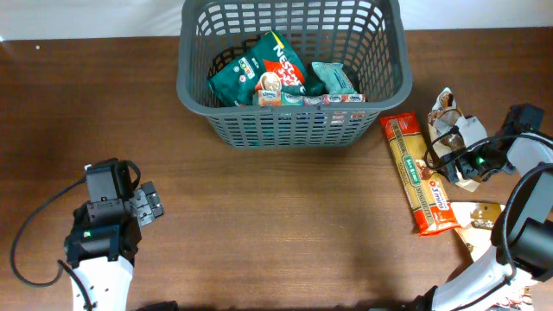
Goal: Pack container
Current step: 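Grasp the Pantree snack pouch with the right gripper and lift, then carry the snack pouch over the basket and release it inside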
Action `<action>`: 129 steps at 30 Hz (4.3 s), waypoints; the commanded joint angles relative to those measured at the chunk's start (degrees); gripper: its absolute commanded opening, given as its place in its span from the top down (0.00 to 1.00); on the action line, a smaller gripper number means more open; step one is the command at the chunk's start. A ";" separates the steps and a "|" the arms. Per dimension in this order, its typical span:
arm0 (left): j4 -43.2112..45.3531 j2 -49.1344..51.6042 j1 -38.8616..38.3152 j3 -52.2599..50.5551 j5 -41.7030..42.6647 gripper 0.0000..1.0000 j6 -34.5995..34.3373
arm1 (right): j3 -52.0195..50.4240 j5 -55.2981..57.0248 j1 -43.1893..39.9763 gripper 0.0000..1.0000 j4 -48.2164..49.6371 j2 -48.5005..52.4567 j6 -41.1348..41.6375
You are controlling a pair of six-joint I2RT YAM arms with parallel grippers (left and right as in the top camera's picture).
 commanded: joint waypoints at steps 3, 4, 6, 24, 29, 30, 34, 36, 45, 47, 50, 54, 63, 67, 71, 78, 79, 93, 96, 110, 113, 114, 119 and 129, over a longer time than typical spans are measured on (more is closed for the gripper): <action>0.15 0.11 0.39 -0.37 0.46 0.01 -0.52 | -0.33 -1.40 0.22 0.01 -0.92 1.70 3.41; 0.13 0.11 0.39 -0.37 0.46 0.01 -0.52 | -0.33 -1.38 0.22 0.01 -1.16 1.70 3.41; 0.13 0.11 0.39 -0.37 0.46 0.01 -0.52 | -0.33 -1.36 0.22 0.01 -1.75 1.70 3.41; 0.42 0.11 0.39 -0.37 0.46 0.01 -0.52 | -0.33 -1.36 0.20 0.60 -1.22 1.70 3.41; 0.42 0.11 0.39 -0.37 0.46 0.01 -0.52 | -0.33 -1.38 0.20 0.97 -0.46 1.70 3.41; 0.42 0.11 0.39 -0.37 0.46 0.01 -0.52 | -0.33 -1.38 0.20 0.97 -0.42 1.70 3.39; 0.39 0.11 0.39 -0.37 0.46 0.01 -0.52 | -0.33 -1.42 0.20 0.96 -0.42 1.70 3.41; 0.39 0.11 0.39 -0.37 0.46 0.01 -0.52 | -0.33 -1.42 0.20 0.96 -0.44 1.70 3.43; 0.42 0.11 0.39 -0.37 0.46 0.01 -0.52 | 0.90 -10.23 0.15 0.96 -0.57 1.31 5.40; 0.42 0.11 0.39 -0.37 0.46 0.01 -0.52 | 1.90 -12.72 0.15 0.96 -1.22 1.18 5.38; 0.50 0.11 0.39 -0.37 0.46 0.01 -0.52 | 4.28 -15.69 0.15 0.96 -2.97 1.07 5.44; 0.92 0.11 0.39 -0.37 0.46 0.01 -0.52 | 9.16 -17.73 0.15 0.96 -6.60 0.83 6.21; 1.38 0.11 0.39 -0.37 0.46 0.01 -0.52 | 25.79 -24.22 0.15 0.96 -18.60 0.83 6.21; 1.42 0.11 0.39 -0.37 0.46 0.01 -0.52 | 37.46 -28.41 0.17 0.96 -24.59 0.83 8.07; 1.44 0.11 0.39 -0.37 0.46 0.01 -0.52 | 47.50 -32.37 0.22 0.96 -28.37 0.83 9.66; 1.86 0.11 0.39 -0.37 0.46 0.01 -0.52 | 60.61 -40.17 2.47 0.97 -28.17 0.83 15.45; 1.88 0.11 0.39 -0.37 0.46 0.01 -0.52 | 61.90 -40.17 3.37 0.97 -27.56 0.83 16.68; 1.84 0.11 0.39 -0.37 0.46 0.01 -0.52 | 67.08 -36.35 28.55 0.96 -9.53 0.83 29.11; 1.86 0.15 0.39 -0.37 0.28 0.01 -0.50 | 67.04 -31.65 33.14 0.97 -11.54 1.22 28.70; 1.88 2.93 0.39 -0.37 -0.55 0.01 -0.52 | 66.99 -19.50 39.63 0.96 -29.07 7.17 25.40; 1.88 2.93 0.39 -0.37 -0.37 0.01 -0.55 | 66.99 -16.31 39.65 0.85 -31.74 7.19 25.40; 1.88 2.93 0.39 -0.37 -0.33 0.01 -0.55 | 66.99 -15.69 39.65 0.82 -32.30 7.19 25.40; 1.95 2.93 0.39 -0.37 0.04 0.01 -0.55 | 66.99 -14.19 39.58 0.45 -34.67 7.19 25.40; 2.08 2.93 0.39 -0.37 0.48 0.01 -0.52 | 67.08 -14.08 39.28 0.01 -35.17 6.93 25.42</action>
